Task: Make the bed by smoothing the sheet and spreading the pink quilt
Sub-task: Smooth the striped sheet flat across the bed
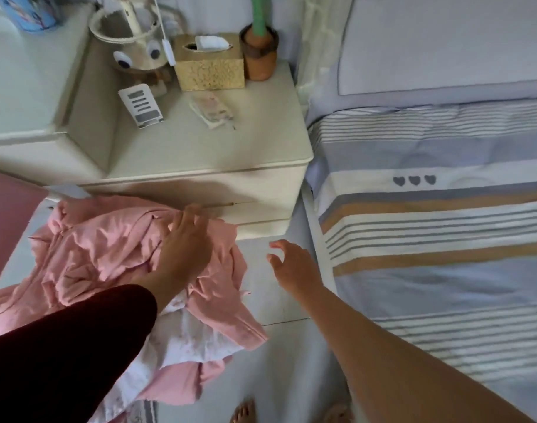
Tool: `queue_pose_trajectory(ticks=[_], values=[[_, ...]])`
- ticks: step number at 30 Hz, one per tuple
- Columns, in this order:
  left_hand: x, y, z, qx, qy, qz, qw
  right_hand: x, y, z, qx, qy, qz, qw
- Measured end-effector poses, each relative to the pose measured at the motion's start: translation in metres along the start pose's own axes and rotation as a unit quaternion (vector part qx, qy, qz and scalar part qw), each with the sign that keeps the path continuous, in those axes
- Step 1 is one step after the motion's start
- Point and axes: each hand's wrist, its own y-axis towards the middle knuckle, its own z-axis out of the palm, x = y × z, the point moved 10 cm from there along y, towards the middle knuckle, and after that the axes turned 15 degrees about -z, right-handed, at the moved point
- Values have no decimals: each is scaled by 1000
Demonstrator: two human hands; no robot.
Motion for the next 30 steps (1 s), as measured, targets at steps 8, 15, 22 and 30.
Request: queue_pose_trajectory(ticks=[8,15,22,30], values=[[-166,-3,0,38,-42,125,991,-126,-60,-90,-67,12,113,991],[-320,-41,27,85,-52,253,962,-249,-123,-155,-75,5,223,972],[-494,-121,114,187,-47,390,901,-397,-219,-221,-153,-35,325,933],[-578,-267,235,232,11,622,747,-496,-313,-192,-248,-61,460,851]])
